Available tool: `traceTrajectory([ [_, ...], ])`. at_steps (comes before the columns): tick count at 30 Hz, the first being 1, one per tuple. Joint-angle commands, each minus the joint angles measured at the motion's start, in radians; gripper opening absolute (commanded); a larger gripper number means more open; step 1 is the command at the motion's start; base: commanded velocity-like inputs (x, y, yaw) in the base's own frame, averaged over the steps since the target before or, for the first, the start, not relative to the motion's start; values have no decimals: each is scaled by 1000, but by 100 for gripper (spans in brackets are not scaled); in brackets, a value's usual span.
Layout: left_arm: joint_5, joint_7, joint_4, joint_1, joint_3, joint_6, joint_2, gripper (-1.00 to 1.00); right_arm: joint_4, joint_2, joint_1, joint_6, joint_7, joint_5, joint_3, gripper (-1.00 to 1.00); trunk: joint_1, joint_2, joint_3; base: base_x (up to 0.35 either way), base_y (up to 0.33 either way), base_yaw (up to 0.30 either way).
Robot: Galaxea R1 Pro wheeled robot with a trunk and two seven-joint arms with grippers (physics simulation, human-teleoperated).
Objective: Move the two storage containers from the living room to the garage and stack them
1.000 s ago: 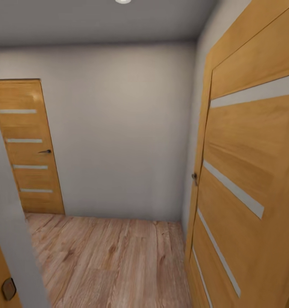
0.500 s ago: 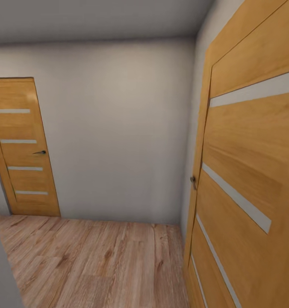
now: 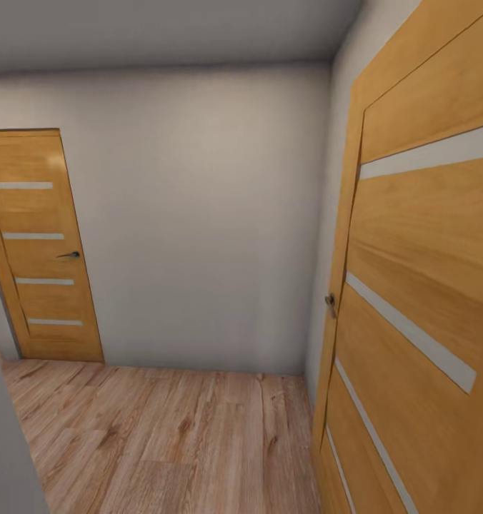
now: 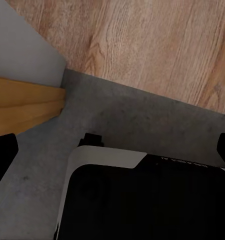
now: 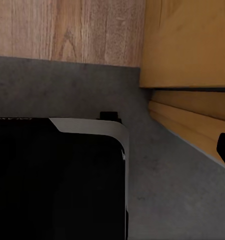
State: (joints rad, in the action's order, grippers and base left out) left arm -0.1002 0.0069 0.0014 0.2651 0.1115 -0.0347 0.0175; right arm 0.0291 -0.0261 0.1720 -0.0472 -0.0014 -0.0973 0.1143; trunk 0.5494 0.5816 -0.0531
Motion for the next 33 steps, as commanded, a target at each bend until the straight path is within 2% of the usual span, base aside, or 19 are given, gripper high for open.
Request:
traceTrajectory([
  [1, -10, 1, 0, 0, 3, -4, 0, 100, 3, 0, 1, -5, 0, -10, 8, 100, 0, 1, 0, 3, 14, 0],
  [12, -11, 1, 0, 0, 4, -4, 0, 100, 3, 0, 1, -11, 0, -10, 10, 100, 0, 1, 0, 19, 2, 0],
  [33, -11, 1, 0, 0, 4, -4, 1, 100, 3, 0, 1, -11, 0, -8, 10, 100, 0, 1, 0, 260, 0, 0],
])
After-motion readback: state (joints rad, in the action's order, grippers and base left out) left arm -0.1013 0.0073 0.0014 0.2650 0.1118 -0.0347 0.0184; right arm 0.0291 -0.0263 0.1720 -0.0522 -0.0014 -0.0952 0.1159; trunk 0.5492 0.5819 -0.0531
